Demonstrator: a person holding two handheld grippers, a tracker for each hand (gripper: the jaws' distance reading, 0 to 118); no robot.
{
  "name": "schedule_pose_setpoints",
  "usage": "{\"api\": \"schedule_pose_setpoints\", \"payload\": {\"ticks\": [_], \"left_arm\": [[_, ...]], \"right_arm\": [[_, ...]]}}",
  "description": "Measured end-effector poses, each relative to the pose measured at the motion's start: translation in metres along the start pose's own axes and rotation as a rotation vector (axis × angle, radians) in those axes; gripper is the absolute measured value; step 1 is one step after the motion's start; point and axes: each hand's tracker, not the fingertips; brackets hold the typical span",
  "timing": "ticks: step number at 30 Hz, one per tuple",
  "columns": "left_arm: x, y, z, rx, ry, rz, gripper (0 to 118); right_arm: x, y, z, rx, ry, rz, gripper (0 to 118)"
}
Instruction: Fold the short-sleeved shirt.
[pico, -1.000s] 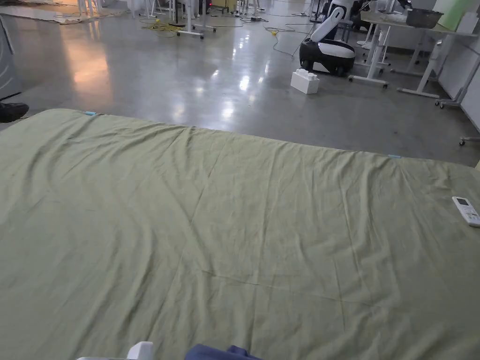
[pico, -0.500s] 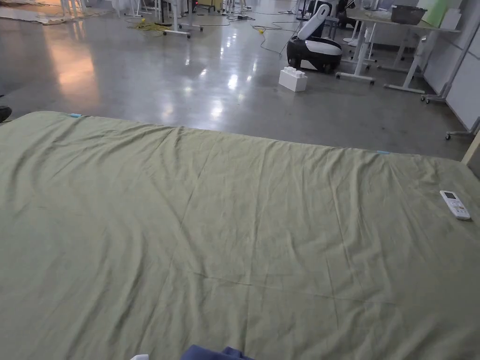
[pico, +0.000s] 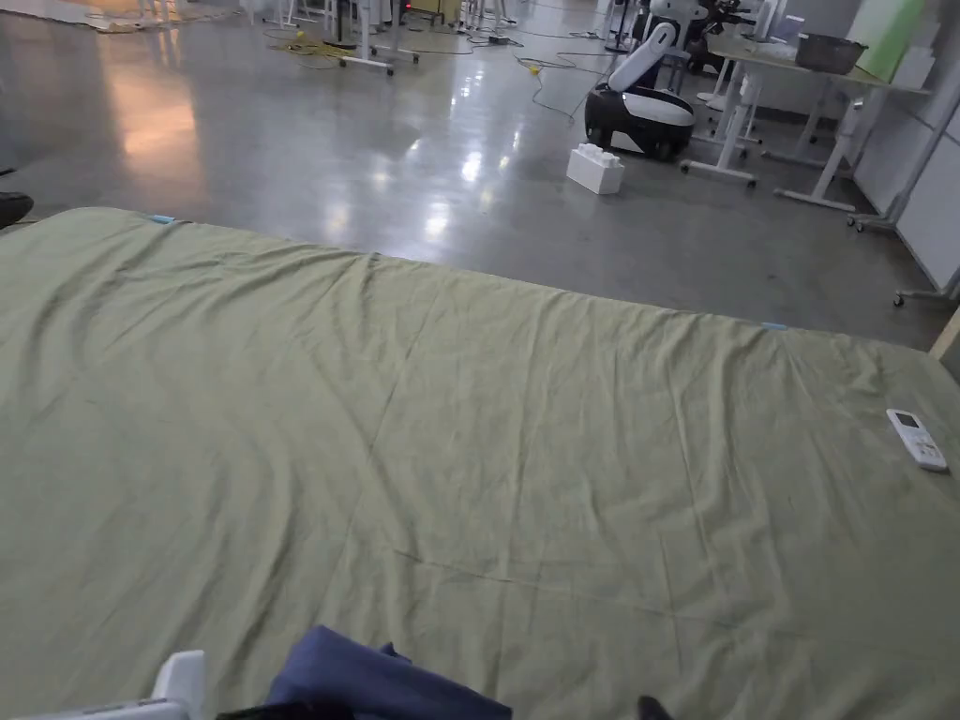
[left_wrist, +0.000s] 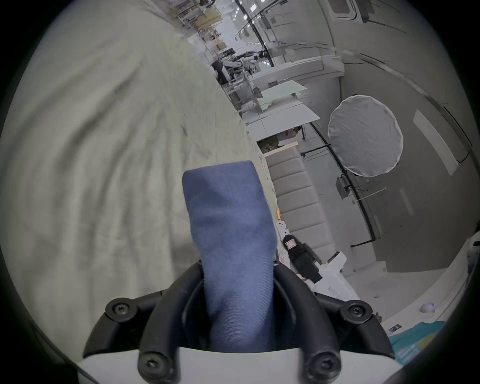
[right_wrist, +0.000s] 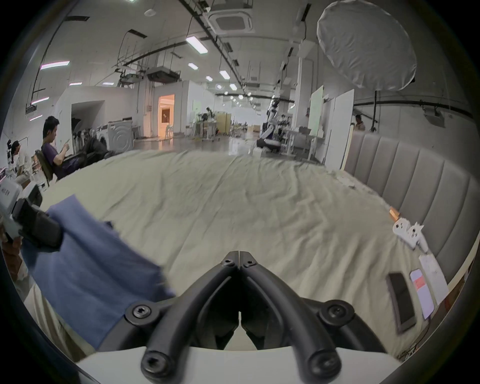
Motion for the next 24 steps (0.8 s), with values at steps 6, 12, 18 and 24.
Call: {"api": "schedule_pose_setpoints", "payload": {"ticks": [6, 12, 18, 24], "left_arm": [[-0.020, 0.066, 0.080, -0.013, 0.159, -0.057, 25], [-0.048, 0.130, 0.170, 0.005, 0.316, -0.029, 25], [-0.072, 0.185, 0.257, 0.028, 0.534, 0.013, 25], [-0.087, 0.210, 0.298, 0.042, 0.715, 0.031, 25]], "right_arm": [[0.037, 0.070, -0.010, 0.117, -0.068, -0.016, 0], [0.057, 0.109, -0.015, 0.202, -0.127, 0.006, 0], [0.063, 0.119, -0.016, 0.220, -0.153, 0.019, 0], [0.061, 0.115, -0.019, 0.201, -0.158, 0.032, 1]]}}
